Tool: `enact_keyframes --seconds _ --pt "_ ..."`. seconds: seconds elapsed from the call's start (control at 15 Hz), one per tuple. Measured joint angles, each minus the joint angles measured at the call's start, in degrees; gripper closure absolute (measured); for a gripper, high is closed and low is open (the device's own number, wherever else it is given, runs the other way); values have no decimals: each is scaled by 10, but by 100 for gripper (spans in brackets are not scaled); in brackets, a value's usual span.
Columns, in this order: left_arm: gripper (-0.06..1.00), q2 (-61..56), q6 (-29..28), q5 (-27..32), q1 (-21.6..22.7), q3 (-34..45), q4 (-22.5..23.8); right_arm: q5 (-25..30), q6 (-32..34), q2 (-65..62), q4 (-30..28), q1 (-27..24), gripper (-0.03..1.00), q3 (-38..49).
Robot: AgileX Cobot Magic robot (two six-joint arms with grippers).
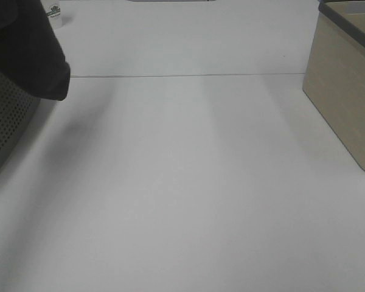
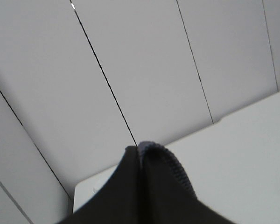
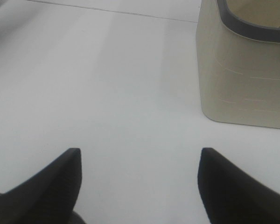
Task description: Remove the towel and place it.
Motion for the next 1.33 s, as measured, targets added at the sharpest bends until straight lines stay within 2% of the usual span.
enact_keyframes --seconds 0.33,0.6,0.8,1.13,1.33 --pt "94 12 -56 100 -1 0 -1 0 0 0 1 0 27 0" --pt "94 32 -67 146 -39 0 -1 0 0 0 4 0 27 0" --pt "94 66 -150 179 -76 0 4 -1 0 0 19 0 27 0" --pt "94 118 -249 225 -144 0 88 -2 -5 0 46 0 27 0" --pt "94 146 -286 240 -162 0 98 -2 -5 0 57 0 27 0"
